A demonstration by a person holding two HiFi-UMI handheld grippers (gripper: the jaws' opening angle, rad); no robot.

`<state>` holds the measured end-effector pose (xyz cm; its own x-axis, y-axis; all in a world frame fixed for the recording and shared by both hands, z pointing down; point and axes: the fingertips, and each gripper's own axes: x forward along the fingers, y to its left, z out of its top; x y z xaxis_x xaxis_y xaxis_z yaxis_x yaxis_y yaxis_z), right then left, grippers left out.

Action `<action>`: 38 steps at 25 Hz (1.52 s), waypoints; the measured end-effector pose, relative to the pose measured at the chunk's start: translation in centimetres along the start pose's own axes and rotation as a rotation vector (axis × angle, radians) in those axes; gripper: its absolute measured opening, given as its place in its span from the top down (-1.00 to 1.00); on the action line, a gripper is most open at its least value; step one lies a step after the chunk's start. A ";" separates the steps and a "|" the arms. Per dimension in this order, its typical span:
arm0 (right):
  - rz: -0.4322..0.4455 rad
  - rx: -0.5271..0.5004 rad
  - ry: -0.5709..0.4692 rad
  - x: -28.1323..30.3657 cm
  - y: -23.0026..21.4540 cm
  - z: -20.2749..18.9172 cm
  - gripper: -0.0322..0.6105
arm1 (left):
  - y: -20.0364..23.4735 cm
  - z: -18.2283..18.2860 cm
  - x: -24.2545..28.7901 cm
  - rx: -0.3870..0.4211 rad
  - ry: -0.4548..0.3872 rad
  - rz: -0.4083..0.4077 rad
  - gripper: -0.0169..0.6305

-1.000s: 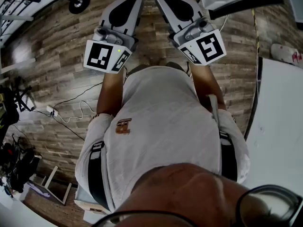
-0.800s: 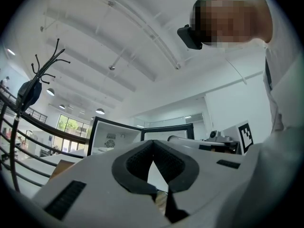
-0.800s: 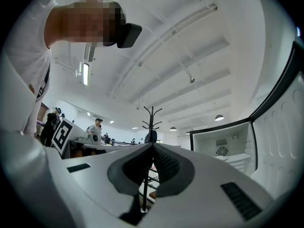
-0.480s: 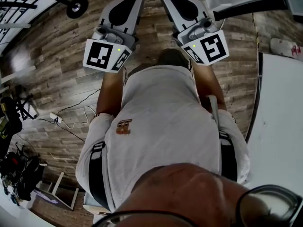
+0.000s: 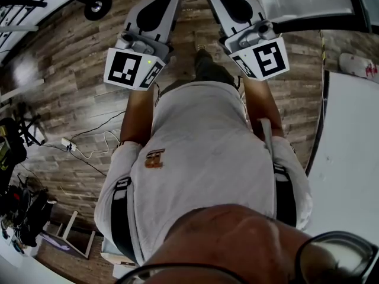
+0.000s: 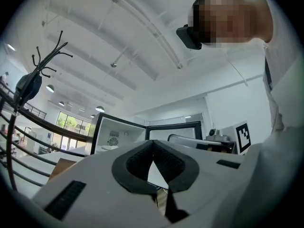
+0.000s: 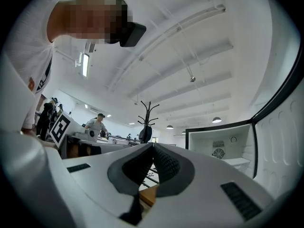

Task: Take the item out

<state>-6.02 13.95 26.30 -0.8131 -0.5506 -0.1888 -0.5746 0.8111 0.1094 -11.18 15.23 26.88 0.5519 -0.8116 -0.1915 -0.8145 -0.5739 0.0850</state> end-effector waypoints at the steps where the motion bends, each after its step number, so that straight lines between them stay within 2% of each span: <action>1: 0.002 -0.002 -0.002 0.5 -0.6 -0.2 0.79 | 0.6 -0.1 0.5 0.003 0.001 0.005 0.89; 17: 0.006 0.000 -0.013 5.1 -11.4 -2.8 0.79 | 5.4 -2.5 11.2 0.018 0.019 0.012 0.89; 33: 0.038 -0.020 -0.007 12.7 -24.4 -6.3 0.79 | 13.2 -4.9 24.2 0.039 0.042 0.057 0.89; 38: 0.034 -0.046 -0.064 15.3 -27.8 -5.9 0.79 | 15.5 -5.4 28.0 0.046 0.048 0.079 0.89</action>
<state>-3.01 -18.18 26.12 -0.8253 -0.5083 -0.2461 -0.5519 0.8182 0.1611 -7.39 -17.05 28.12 0.4926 -0.8591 -0.1389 -0.8626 -0.5031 0.0530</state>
